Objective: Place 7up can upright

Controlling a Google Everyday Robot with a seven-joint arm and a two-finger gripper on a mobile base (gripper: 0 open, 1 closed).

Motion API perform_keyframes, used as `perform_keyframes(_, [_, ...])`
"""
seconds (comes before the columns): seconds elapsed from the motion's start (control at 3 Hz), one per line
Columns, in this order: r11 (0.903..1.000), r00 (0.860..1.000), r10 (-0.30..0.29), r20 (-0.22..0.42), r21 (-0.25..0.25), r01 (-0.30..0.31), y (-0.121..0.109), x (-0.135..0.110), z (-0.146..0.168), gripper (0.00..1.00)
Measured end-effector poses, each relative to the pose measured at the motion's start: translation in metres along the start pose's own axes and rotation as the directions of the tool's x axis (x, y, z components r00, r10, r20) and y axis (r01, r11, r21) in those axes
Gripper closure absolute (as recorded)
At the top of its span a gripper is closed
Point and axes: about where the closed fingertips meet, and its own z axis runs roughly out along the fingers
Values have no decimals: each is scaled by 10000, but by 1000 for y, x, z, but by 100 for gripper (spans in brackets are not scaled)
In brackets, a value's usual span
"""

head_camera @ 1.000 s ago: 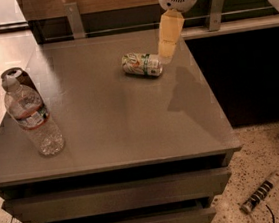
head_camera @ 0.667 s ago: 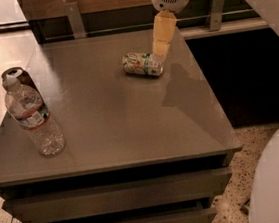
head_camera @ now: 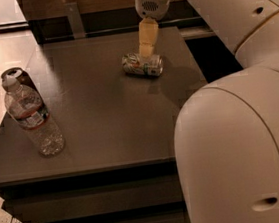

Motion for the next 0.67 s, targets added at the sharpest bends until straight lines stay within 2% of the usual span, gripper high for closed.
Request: perform_keyframes(0.67, [9957, 9974, 651, 309, -675, -629, -2, -13, 29, 0])
